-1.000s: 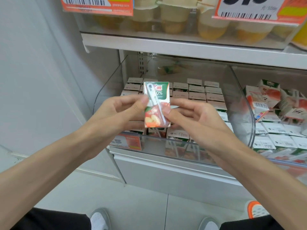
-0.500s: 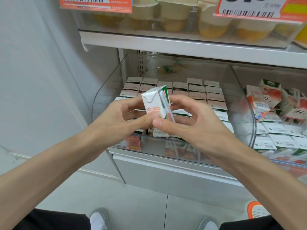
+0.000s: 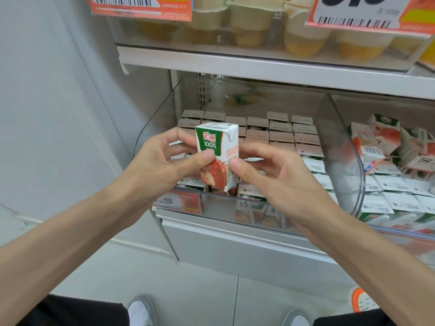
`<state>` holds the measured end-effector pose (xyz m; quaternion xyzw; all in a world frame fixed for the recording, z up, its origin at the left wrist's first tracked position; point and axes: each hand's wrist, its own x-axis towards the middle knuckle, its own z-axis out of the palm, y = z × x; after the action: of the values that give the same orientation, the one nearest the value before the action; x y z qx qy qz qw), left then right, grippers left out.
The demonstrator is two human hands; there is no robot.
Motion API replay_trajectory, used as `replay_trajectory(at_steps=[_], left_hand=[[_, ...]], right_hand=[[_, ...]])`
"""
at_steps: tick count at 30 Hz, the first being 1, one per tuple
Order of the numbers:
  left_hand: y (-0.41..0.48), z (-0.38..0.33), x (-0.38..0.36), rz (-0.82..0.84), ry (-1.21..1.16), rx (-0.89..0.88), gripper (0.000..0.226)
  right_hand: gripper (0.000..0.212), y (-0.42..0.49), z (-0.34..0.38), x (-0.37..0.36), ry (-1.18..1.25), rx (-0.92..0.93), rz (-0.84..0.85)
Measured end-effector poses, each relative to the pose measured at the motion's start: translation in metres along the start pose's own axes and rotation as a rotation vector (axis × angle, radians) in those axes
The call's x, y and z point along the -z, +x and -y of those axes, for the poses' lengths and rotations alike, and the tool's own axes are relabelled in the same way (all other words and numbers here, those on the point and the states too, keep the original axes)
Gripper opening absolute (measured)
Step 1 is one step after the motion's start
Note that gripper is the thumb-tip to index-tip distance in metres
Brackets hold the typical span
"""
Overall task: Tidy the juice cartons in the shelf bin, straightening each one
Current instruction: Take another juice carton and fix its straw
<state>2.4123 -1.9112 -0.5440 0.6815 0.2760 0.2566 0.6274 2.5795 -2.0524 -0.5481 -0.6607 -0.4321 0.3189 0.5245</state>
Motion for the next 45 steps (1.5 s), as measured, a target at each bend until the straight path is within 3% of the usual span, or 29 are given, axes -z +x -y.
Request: replay_trajectory(at_steps=[5, 12, 17, 23, 33, 35, 39, 43, 45], left_hand=[[-0.001, -0.003, -0.003, -0.018, 0.014, 0.033, 0.048], [-0.001, -0.006, -0.001, -0.008, -0.018, 0.0, 0.037], [-0.001, -0.004, -0.001, 0.063, -0.009, -0.053, 0.047], [-0.005, -0.006, -0.007, 0.262, 0.043, -0.031, 0.037], [-0.004, -0.006, -0.004, 0.169, -0.019, 0.062, 0.042], [-0.004, -0.005, -0.002, 0.141, -0.026, 0.06, 0.035], [-0.001, -0.003, 0.002, 0.124, 0.001, 0.063, 0.043], [-0.003, -0.005, -0.002, 0.182, 0.067, 0.019, 0.039], [-0.004, -0.004, -0.004, 0.181, 0.078, 0.016, 0.035]], right_hand=[[0.042, -0.001, 0.004, 0.001, 0.047, -0.019, -0.065], [0.027, -0.003, 0.01, 0.007, 0.106, -0.087, -0.093], [0.023, -0.005, 0.015, 0.003, 0.139, -0.098, -0.003], [0.045, -0.006, 0.018, 0.005, 0.118, -0.054, 0.033], [0.053, -0.003, 0.011, 0.007, 0.073, -0.055, 0.01], [0.041, -0.003, 0.011, 0.008, 0.097, -0.055, -0.007], [0.024, -0.004, 0.011, 0.006, 0.135, -0.044, 0.007], [0.043, -0.004, 0.014, 0.004, 0.097, -0.045, 0.0], [0.039, -0.003, 0.014, 0.005, 0.109, -0.067, -0.004]])
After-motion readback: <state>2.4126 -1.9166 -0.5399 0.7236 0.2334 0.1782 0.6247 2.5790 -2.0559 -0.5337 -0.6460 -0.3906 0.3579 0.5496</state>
